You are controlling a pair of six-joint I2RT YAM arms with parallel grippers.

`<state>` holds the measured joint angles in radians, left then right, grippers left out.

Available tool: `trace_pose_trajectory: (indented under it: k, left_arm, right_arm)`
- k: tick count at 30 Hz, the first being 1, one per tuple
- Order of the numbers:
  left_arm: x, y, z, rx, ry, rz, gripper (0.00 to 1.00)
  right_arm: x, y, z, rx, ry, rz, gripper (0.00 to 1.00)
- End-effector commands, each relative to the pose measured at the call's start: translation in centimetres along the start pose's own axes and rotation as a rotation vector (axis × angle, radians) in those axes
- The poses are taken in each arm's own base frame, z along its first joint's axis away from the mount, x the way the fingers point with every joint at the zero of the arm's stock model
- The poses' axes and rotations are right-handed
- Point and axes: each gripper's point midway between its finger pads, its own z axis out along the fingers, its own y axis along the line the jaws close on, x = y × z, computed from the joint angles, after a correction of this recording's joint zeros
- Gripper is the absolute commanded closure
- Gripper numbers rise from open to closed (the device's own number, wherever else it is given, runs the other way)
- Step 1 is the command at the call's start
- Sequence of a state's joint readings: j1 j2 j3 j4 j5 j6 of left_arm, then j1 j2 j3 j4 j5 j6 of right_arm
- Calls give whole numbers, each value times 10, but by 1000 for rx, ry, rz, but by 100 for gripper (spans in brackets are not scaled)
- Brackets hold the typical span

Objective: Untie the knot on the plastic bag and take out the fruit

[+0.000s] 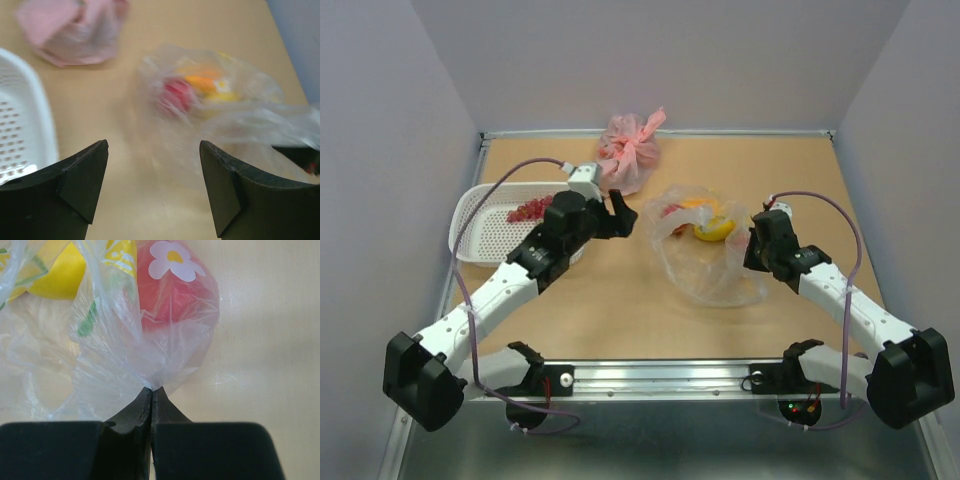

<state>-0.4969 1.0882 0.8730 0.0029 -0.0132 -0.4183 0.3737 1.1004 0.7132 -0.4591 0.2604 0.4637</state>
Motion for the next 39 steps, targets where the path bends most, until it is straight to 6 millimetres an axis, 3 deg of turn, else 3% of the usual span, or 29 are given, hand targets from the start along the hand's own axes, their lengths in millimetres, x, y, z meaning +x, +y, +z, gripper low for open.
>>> trace_pose_trajectory:
  k: [1, 4, 7, 8, 12, 13, 14, 16, 20, 22, 23, 25, 26, 29, 31, 35, 39]
  left_arm:
    - [49, -78, -9, 231, 65, 194, 16]
    - [81, -112, -6, 334, 113, 330, 17]
    - [87, -142, -1, 408, 115, 398, 19]
    - [103, -152, 4, 443, 153, 430, 20]
    - [125, -189, 19, 522, 176, 572, 25]
    - [120, -197, 17, 539, 157, 584, 25]
    - [134, -196, 27, 535, 186, 615, 25]
    - [142, -202, 45, 530, 190, 671, 25]
    - [138, -191, 93, 375, 152, 743, 25]
    - [115, -185, 119, 268, 108, 695, 25]
    - [114, -164, 142, 192, 125, 622, 25]
    - [103, -145, 164, 132, 143, 503, 25]
    - [88, -133, 179, 96, 126, 401, 25]
    - [62, -117, 189, 28, 53, 293, 25]
    - [49, -119, 187, 33, 1, 259, 24]
    - [52, -129, 178, 105, 5, 224, 23]
    - [77, -144, 157, 184, 105, 80, 21]
  right_arm:
    - [-30, 1, -12, 18, -59, -37, 100]
    - [-28, 1, -13, 18, -32, -54, 100]
    - [-28, 0, -16, 23, -23, -66, 100]
    - [-31, 1, -17, 22, -26, -70, 100]
    - [-34, 6, -22, -5, -14, -90, 100]
    - [-33, 6, -22, -6, -13, -91, 100]
    - [-34, 8, -23, -15, -10, -93, 100]
    - [-34, 12, -25, -35, -4, -91, 100]
    - [-30, 19, -27, -73, 14, -62, 100]
    - [-22, 24, -27, -103, 43, -46, 100]
    - [-20, 25, -27, -108, 50, -34, 100]
    - [-14, 26, -28, -119, 66, -1, 100]
    - [-8, 25, -28, -117, 77, 16, 100]
    - [0, 21, -30, -110, 86, 46, 100]
    - [5, 19, -32, -111, 92, 58, 100]
    - [10, 18, -31, -108, 104, 64, 100]
    - [6, 17, -32, -104, 91, 70, 100]
